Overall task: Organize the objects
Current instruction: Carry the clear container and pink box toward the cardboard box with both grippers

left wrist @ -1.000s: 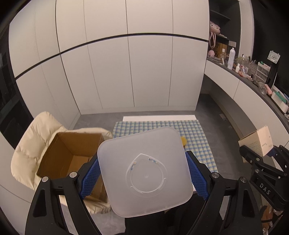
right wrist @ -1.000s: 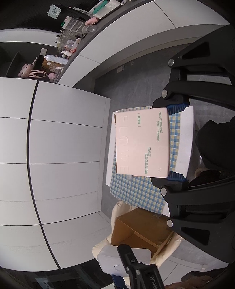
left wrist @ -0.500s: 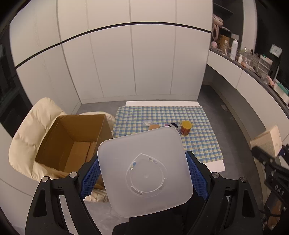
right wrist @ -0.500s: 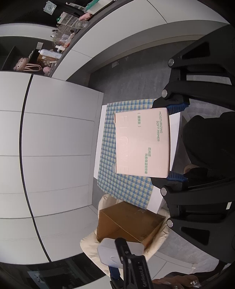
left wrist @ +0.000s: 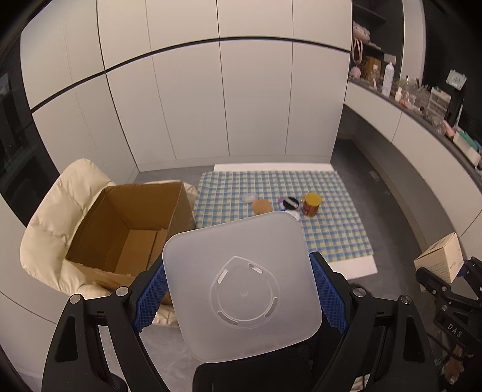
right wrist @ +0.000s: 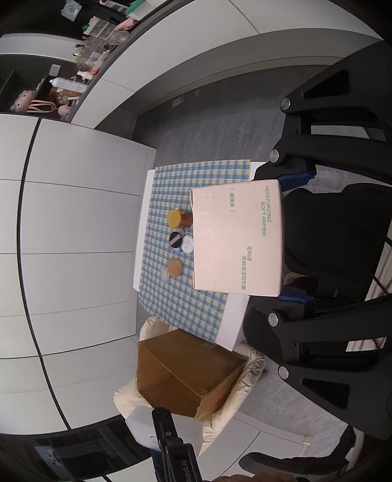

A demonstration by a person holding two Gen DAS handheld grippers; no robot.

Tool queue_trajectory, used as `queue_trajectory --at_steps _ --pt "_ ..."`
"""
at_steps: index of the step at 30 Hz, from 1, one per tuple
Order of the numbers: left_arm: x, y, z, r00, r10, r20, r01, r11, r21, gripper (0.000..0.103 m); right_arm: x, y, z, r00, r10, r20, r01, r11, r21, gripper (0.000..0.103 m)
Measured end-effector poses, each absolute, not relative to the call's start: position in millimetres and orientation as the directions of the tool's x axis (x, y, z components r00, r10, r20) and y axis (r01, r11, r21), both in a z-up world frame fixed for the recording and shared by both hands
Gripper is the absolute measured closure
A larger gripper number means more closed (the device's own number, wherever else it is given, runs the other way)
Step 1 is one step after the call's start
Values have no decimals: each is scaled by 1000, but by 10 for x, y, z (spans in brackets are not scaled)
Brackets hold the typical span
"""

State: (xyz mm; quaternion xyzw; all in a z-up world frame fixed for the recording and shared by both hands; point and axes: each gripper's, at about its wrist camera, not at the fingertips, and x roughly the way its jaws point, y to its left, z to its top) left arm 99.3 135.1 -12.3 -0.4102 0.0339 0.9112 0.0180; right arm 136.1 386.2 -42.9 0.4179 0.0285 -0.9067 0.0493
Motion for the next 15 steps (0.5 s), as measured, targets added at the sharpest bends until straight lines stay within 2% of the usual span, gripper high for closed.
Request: queue_trajectory --at_steps 15 --pt "939 1259 -302 -633 -10 -774 -27 -999 35 15 1215 3832 -551 -619 -62 -783 130 -991 -24 49"
